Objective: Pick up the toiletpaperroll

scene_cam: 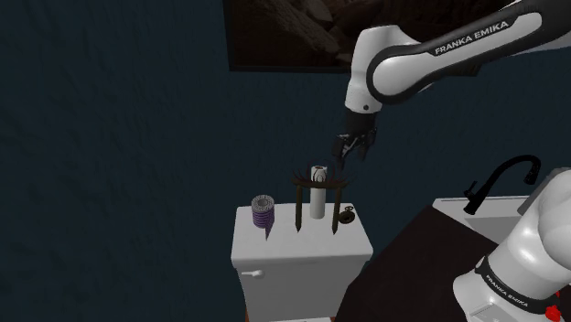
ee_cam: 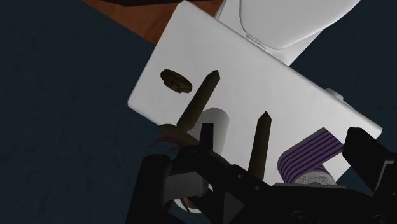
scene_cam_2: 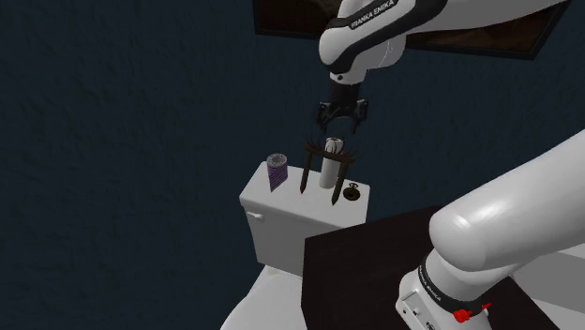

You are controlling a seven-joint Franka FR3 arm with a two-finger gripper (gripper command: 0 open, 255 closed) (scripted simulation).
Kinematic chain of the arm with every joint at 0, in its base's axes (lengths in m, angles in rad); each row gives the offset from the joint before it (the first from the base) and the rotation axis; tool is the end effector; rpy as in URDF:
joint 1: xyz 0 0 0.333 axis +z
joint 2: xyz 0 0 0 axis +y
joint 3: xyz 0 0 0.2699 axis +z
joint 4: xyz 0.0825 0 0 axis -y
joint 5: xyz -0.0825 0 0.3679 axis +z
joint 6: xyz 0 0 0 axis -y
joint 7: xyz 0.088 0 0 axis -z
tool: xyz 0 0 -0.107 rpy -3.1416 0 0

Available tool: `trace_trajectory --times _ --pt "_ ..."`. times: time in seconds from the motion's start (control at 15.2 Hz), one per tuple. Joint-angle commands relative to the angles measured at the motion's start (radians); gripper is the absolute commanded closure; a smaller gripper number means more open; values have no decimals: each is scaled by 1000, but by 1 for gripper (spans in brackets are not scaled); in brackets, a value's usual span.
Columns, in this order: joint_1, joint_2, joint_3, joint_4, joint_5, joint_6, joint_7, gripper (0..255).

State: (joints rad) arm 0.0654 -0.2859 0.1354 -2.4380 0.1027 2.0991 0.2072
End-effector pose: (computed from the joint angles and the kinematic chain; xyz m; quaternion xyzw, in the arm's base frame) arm 0.4287 0.0913 0.3695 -0.9988 0.0335 0.0315 0.0186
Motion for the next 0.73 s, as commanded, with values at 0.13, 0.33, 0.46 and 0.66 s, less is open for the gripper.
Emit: trace_trajectory --times 0.13,0.33,0.46,0.66 --pt "10 143 35 45 -18 107 54 0" --pt "18 259 54 95 -46 177 99 0" --pt "25 338 63 136 -70 218 132 0" --pt "42 457 67 207 -112 268 181 0"
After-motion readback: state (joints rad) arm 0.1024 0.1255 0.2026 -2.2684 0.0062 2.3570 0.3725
